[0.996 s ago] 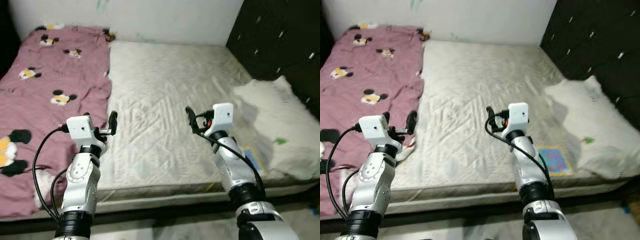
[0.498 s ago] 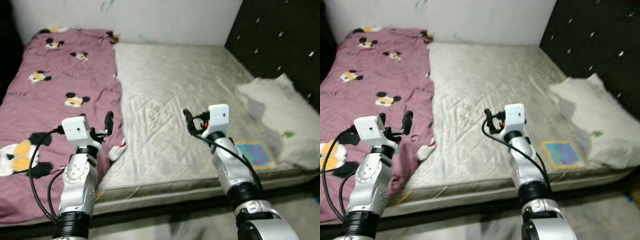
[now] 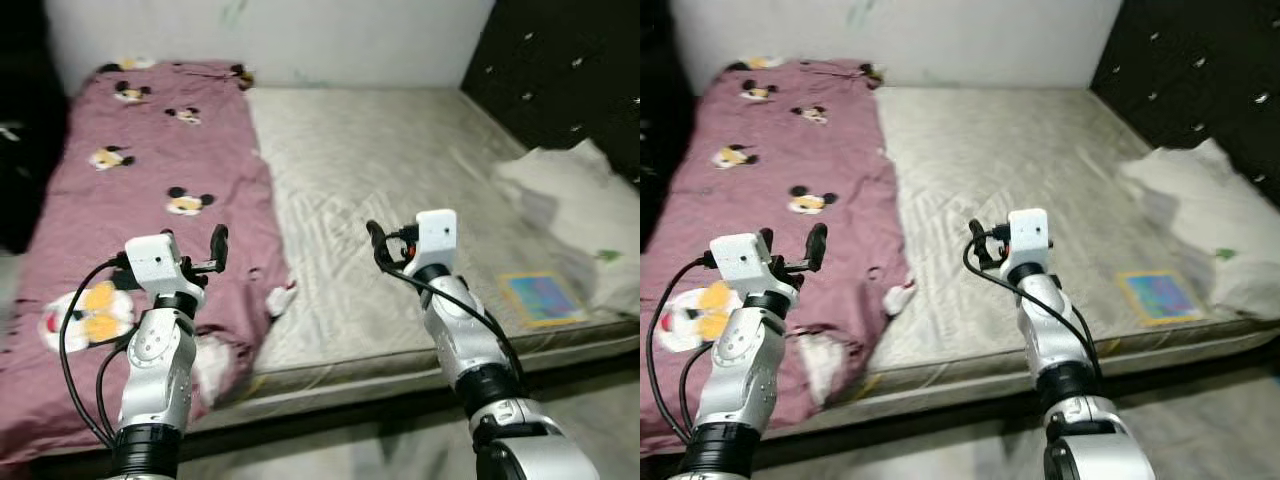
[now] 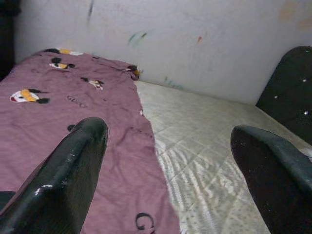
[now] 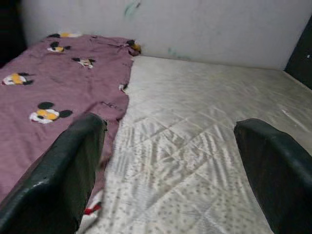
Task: Clean up the room
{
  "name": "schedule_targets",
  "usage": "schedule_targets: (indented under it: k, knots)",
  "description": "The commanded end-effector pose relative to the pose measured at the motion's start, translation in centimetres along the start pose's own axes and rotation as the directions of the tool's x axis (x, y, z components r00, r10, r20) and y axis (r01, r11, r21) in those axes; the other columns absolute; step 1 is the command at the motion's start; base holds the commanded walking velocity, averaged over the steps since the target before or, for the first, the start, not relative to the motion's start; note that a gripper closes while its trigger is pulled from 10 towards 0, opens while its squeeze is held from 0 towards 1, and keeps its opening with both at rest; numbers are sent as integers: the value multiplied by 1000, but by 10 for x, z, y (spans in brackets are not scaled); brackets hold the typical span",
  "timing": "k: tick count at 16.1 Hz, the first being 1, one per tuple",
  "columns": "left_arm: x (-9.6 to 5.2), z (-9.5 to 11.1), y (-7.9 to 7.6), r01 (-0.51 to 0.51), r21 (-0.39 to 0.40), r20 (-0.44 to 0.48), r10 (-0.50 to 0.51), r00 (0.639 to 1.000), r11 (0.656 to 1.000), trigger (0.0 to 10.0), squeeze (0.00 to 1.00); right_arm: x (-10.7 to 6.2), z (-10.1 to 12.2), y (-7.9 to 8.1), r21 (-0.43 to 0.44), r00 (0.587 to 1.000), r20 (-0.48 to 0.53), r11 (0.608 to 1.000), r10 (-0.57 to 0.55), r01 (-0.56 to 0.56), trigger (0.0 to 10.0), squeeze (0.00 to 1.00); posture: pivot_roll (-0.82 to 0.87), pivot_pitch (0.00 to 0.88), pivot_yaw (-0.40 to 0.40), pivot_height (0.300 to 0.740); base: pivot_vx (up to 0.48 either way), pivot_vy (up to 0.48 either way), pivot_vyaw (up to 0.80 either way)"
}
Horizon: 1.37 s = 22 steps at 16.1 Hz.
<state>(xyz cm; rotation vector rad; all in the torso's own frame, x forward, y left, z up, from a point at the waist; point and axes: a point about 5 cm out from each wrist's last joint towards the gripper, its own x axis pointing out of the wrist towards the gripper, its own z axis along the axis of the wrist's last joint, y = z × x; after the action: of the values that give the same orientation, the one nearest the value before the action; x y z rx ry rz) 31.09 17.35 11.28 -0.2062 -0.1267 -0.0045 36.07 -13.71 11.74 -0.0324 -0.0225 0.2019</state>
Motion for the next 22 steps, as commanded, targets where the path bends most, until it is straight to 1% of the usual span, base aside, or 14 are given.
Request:
schedule_targets:
  k: [1, 4, 8, 10, 12, 19, 22]
  knots:
    - [2, -1, -9, 29, 7, 0, -29, 1000, 1000, 10000, 0, -3, -6, -10, -10, 999, -29, 1000, -23, 23, 10000, 0, -43, 33, -89, 740, 0, 0, 0]
    - [2, 0, -10, 32, 10, 3, -32, 999, 999, 10000, 0, -3, -6, -9, -13, 999, -34, 1000, -18, 17, 10000, 0, -43, 33, -89, 740, 0, 0, 0]
    - [2, 0, -11, 45, 22, 10, -45, 999, 999, 10000, 0, -4, -12, -7, -29, 998, -70, 1000, -7, 5, 10000, 0, -44, 26, -88, 740, 0, 0, 0]
    - [1, 0, -12, 46, 1, 16, -46, 999, 999, 10000, 0, -3, -13, -6, -29, 997, -76, 1000, -4, 2, 10000, 0, -43, 25, -89, 740, 0, 334, 0]
    - [2, -2, -9, 29, -11, -2, -29, 1000, 1000, 10000, 0, -3, -13, -6, -28, 997, -80, 1000, -2, 0, 10000, 0, -43, 25, -89, 740, 0, 411, 0]
    - [2, -1, -10, 33, -8, 3, -33, 999, 999, 10000, 0, -2, -12, -7, -21, 997, -76, 1000, -9, 7, 10000, 0, -45, 33, -87, 740, 0, 480, 0]
    - [3, 1, -11, 35, 3, 18, -35, 999, 999, 10000, 0, -2, -12, -7, -20, 997, -75, 1000, -6, 4, 10000, 0, -45, 35, -87, 740, 0, 0, 0]
